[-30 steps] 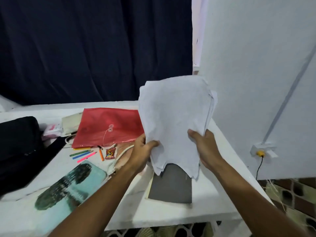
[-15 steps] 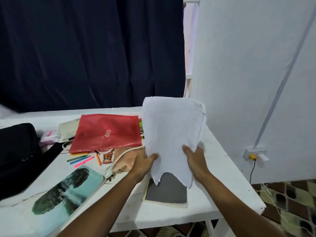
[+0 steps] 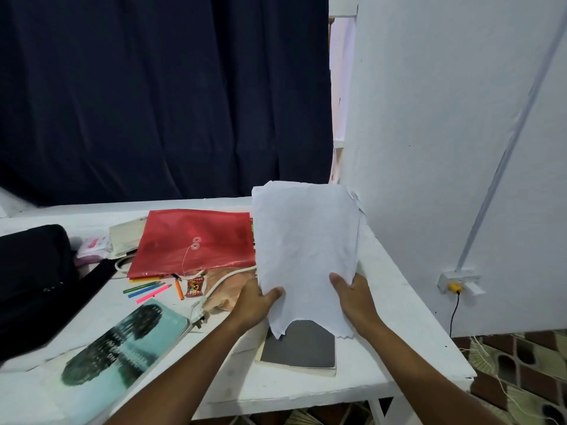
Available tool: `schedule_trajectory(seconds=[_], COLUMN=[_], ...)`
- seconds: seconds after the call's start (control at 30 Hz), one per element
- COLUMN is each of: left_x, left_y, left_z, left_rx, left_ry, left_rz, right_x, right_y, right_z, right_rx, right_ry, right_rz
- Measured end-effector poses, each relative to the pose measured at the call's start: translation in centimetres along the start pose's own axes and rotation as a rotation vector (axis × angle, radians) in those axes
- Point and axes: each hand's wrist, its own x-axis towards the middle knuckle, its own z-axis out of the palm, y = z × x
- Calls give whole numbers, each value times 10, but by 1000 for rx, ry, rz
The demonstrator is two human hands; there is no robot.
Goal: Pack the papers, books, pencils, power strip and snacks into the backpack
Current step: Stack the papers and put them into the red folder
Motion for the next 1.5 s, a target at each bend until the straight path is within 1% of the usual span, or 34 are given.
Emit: schedule_trajectory(seconds=[0.1, 0.23, 0.3, 0.37, 0.47, 0.53, 0.63, 0.67, 0.73, 0.9, 1.0, 1.07, 1.2, 1.33, 1.4, 1.5], left_x=[0, 8, 17, 24, 29, 26, 21, 20, 18, 17, 19, 19, 19, 23, 23, 22], left_y=[19, 76, 101, 116, 119, 116, 112, 110, 109, 116, 119, 121, 123, 120, 118, 112], left_z=[-11, -39, -50, -56, -53, -47, -40, -39, -37, -36, -35, -31, -27, -29, -29, -31], left_rx=[-34, -287, -353, -358, -318, -320, -331, -331, -332, -311, -306, -295, -331, -381, -404, -418], left_ry=[24, 65, 109, 130, 152, 181, 182, 170, 157, 191, 207, 247, 293, 303, 303, 256], left_rz=[41, 194, 243, 253, 256, 250, 220, 207, 194, 215, 226, 223, 201, 148, 137, 105], right_x=[2, 8, 10, 12, 11, 9, 14, 16, 20, 20, 16, 15, 15, 13, 10, 9], right_y=[-8, -24, -30, -31, -31, -32, -46, -53, -67, -86, -92, -94, -89, -59, -41, -26], right_z=[-10, -26, -32, -35, -34, -32, -36, -37, -39, -38, -33, -29, -30, -37, -36, -31], right_rx=[19, 66, 59, 46, 53, 91, 181, 212, 247, 200, 269, 297, 351, 182, 153, 117], right_ry=[-55, -153, -170, -192, -246, -207, -24, 13, 37, 11, -13, -26, -122, -176, -190, -137], right_rz=[-7, -23, -31, -34, -29, -92, -261, -301, -340, -390, -359, -321, -210, -144, -96, -63])
